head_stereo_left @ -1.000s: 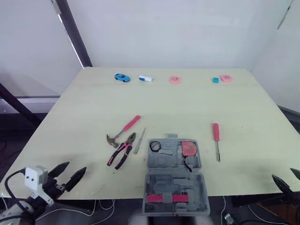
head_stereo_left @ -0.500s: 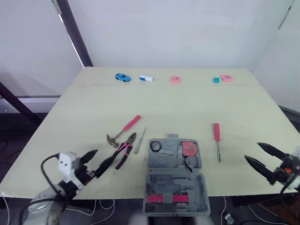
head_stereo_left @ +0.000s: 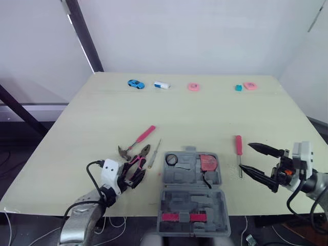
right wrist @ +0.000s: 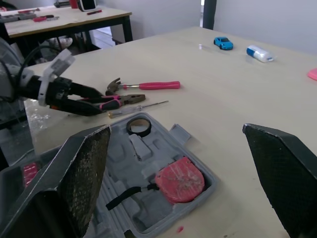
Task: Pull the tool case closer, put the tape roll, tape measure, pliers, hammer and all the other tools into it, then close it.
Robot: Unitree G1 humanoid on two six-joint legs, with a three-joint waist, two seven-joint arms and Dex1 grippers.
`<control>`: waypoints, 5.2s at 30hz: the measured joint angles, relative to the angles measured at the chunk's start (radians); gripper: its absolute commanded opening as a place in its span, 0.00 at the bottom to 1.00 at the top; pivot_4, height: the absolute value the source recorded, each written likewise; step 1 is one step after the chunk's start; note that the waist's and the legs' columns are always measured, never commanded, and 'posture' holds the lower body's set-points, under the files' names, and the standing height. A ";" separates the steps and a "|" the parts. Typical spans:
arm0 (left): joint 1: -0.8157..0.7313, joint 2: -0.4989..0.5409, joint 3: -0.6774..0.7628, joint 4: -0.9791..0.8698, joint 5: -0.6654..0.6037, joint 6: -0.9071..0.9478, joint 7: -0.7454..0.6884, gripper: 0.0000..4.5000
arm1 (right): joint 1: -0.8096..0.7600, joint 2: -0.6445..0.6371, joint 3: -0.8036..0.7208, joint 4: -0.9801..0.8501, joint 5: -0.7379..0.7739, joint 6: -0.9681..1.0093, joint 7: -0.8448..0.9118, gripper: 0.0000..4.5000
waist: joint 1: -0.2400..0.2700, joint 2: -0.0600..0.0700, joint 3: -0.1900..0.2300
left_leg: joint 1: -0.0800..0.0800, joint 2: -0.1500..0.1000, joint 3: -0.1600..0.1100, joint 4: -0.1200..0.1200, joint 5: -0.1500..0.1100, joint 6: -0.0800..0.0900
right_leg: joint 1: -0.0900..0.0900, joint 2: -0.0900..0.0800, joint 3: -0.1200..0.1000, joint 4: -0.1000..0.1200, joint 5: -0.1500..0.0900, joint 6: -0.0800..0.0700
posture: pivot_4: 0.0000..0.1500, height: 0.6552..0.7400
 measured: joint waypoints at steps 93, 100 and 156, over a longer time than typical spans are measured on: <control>-0.340 0.159 -0.206 0.076 0.130 0.308 -0.190 0.99 | -0.054 0.018 0.159 -0.001 -0.137 -0.088 0.051 1.00 | 0.014 0.003 -0.002 | 0.000 -0.001 0.000 0.001 0.000 0.000 | 0.002 0.001 -0.002 0.000 0.000 0.000 | 1.00 1.00; -0.345 0.185 -0.212 0.069 0.130 0.337 -0.201 0.71 | -0.051 0.020 0.159 -0.001 -0.139 -0.092 0.044 1.00 | 0.014 0.003 -0.002 | 0.000 -0.001 0.000 0.001 0.000 0.000 | 0.002 0.001 -0.002 0.000 0.000 0.000 | 1.00 1.00; -0.915 0.117 -0.514 0.196 0.074 0.123 -0.857 0.54 | -0.850 -0.099 0.750 -0.013 -0.377 0.569 -0.028 1.00 | 0.012 -0.002 0.002 | -0.021 -0.001 -0.001 0.006 0.000 0.000 | -0.018 0.004 -0.002 0.003 0.002 0.004 | 1.00 1.00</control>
